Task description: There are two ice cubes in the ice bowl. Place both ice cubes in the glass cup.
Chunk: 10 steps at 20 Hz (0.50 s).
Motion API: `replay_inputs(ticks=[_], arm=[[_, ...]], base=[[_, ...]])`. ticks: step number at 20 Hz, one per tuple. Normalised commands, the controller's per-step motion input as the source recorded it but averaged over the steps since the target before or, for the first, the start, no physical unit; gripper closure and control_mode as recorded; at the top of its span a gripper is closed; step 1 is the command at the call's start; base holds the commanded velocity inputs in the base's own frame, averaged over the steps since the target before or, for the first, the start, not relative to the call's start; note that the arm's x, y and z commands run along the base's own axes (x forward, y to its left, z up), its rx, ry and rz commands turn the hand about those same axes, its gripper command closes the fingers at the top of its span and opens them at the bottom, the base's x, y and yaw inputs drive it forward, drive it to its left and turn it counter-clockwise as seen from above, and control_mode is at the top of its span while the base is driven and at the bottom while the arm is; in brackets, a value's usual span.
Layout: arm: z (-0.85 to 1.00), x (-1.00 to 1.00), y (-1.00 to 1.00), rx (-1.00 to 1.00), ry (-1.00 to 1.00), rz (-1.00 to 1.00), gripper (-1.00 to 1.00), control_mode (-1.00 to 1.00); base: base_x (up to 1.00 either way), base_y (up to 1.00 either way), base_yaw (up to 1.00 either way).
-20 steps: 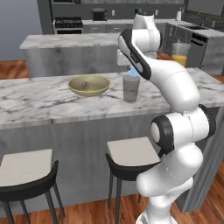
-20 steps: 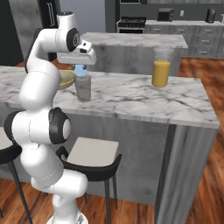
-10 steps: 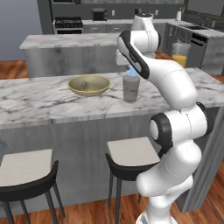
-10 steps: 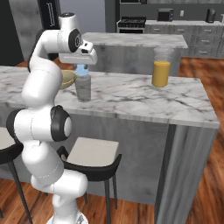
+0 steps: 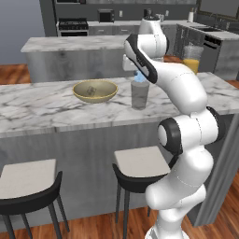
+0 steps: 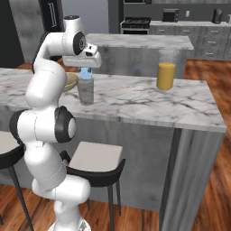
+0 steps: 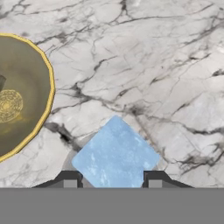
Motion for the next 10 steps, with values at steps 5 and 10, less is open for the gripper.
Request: replay_inputs(ticks=[5,10], arm=[[-0.23,0.01,0.00,0.00,0.01,0.00,1.00,-1.00],[-0.03,0.10,0.00,0.00,0.00,0.00,1.00,-1.00]], base=[[0.00,0.00,0.00],[0.00,0.00,0.00]])
